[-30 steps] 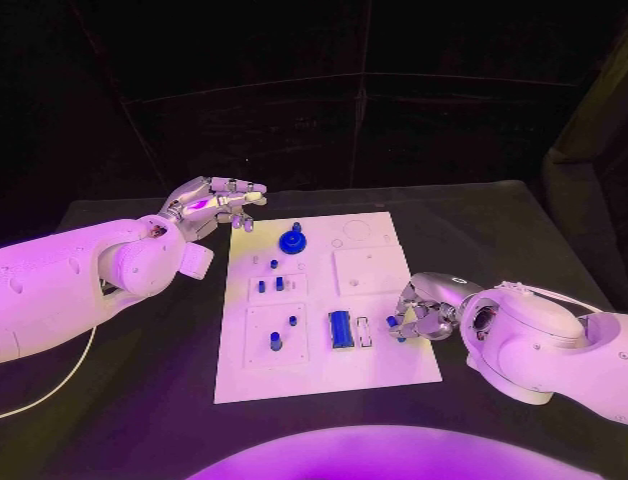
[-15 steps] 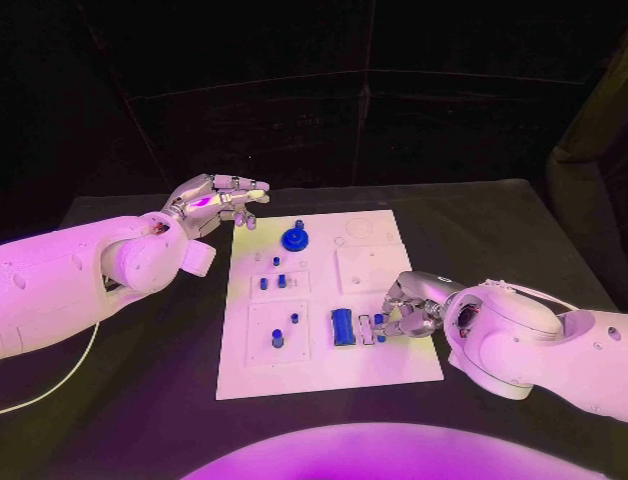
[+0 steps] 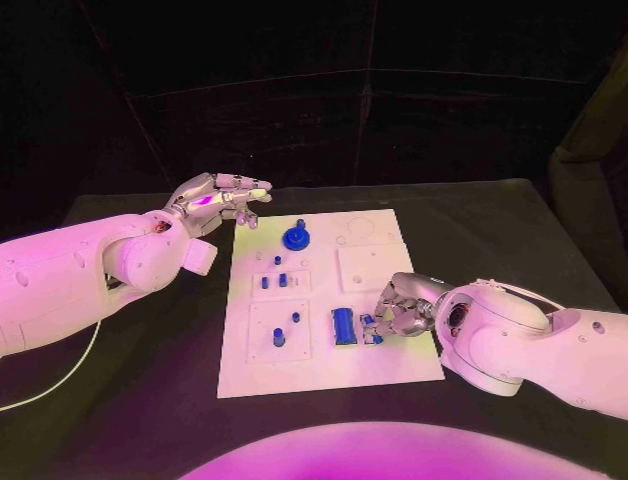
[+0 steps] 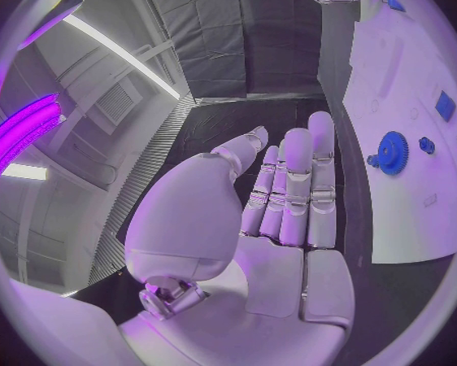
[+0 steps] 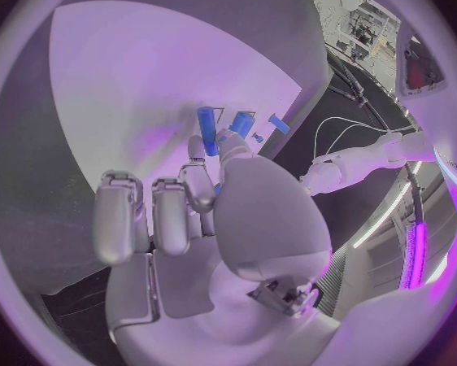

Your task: Assemble the parts on the task board

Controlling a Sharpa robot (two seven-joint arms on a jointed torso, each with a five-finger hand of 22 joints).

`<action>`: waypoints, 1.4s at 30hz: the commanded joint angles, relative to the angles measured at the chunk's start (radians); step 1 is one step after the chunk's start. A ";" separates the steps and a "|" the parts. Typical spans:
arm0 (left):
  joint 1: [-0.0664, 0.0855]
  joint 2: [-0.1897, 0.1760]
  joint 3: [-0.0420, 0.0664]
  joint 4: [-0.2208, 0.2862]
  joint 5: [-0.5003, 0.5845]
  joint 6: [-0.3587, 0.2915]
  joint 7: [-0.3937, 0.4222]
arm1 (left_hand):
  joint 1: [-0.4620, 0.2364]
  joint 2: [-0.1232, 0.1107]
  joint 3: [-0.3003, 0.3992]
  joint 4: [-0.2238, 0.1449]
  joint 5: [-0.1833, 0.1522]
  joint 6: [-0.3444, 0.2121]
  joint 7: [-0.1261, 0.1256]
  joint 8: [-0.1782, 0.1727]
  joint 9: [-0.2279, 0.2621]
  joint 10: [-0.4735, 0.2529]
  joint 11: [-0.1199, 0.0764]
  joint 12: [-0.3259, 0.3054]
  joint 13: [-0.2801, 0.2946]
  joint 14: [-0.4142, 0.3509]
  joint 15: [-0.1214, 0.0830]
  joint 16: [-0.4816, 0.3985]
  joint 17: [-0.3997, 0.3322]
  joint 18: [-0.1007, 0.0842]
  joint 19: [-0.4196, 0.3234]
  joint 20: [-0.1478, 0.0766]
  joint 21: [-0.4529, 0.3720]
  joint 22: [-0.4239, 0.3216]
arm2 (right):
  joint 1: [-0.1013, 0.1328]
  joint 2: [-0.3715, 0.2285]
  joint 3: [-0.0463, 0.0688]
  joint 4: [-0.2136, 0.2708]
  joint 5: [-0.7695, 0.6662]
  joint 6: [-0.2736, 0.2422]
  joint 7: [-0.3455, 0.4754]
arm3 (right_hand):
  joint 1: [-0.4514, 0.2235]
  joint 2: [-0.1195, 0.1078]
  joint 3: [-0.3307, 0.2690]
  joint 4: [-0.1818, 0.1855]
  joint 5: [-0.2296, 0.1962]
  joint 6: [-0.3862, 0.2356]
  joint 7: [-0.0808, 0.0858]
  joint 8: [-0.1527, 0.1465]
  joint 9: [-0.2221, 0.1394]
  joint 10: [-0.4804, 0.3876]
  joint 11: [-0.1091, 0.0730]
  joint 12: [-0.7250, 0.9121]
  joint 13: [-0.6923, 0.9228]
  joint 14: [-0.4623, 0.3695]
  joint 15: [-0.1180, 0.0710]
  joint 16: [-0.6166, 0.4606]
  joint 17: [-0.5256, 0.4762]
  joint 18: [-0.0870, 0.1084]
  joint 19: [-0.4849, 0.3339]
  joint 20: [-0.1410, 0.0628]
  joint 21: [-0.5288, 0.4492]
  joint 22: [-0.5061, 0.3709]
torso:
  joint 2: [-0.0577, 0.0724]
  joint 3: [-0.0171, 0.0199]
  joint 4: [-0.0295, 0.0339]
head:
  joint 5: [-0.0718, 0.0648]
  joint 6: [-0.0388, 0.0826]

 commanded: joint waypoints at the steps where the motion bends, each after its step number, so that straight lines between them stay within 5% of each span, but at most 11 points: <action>1: 0.001 0.000 0.001 0.002 -0.001 0.015 0.000 | -0.002 0.010 -0.006 -0.002 -0.001 -0.007 -0.003 0.004 0.001 -0.007 0.000 0.005 -0.001 -0.004 0.000 0.001 -0.002 0.014 0.001 0.006 -0.004 -0.002 | 0.001 0.004 0.000 -0.004 0.022 -0.007 0.000 | -0.012 -0.002 0.000 0.007 0.007 0.006 0.000 -0.001 0.002 0.008 0.000 0.005 0.002 0.066 -0.004 0.004 0.052 -0.014 0.012 0.000 0.006 0.046 | -0.001 -0.0004 -0.0001 | 0.001 0.001; 24: 0.002 -0.001 0.001 0.003 -0.002 0.018 -0.003 | -0.004 0.010 -0.009 0.000 -0.002 -0.010 -0.002 0.005 0.001 -0.009 0.001 0.006 -0.002 -0.005 0.001 0.002 -0.002 0.014 0.000 0.006 -0.005 -0.002 | 0.001 0.028 0.000 -0.029 0.011 -0.009 -0.003 | -0.049 0.001 -0.026 0.027 0.041 0.022 -0.007 0.007 0.012 0.015 -0.005 0.012 0.010 0.065 -0.008 0.004 0.052 -0.014 0.013 -0.003 0.008 0.048 | 0.000 -0.0003 -0.0013 | 0.005 -0.002; 35: 0.002 -0.001 0.001 0.002 -0.002 0.019 -0.006 | -0.004 0.010 -0.009 0.000 -0.002 -0.010 -0.002 0.005 0.001 -0.009 0.001 0.006 -0.002 -0.005 0.001 0.002 -0.002 0.014 0.000 0.006 -0.005 -0.002 | 0.001 0.032 0.000 -0.034 0.004 -0.004 -0.004 | -0.109 0.007 -0.103 0.030 -0.139 0.020 -0.008 0.011 0.025 0.015 -0.004 0.010 0.012 0.065 -0.008 0.002 0.050 -0.014 0.012 -0.003 0.007 0.048 | 0.000 -0.0003 -0.0008 | 0.004 -0.002; 42: 0.002 -0.002 0.001 0.002 -0.007 0.019 -0.007 | -0.006 0.010 -0.010 0.001 -0.002 -0.011 -0.002 0.005 0.001 -0.011 0.001 0.007 -0.002 -0.006 0.001 0.002 -0.003 0.014 0.000 0.007 -0.006 -0.003 | 0.001 0.023 0.000 -0.030 -0.005 -0.007 0.003 | -0.124 0.007 -0.135 0.030 -0.195 0.015 -0.007 0.012 0.031 0.010 -0.003 0.002 0.008 0.064 -0.007 -0.001 0.046 -0.013 0.009 -0.002 0.004 0.044 | -0.001 -0.0001 -0.0012 | 0.003 -0.003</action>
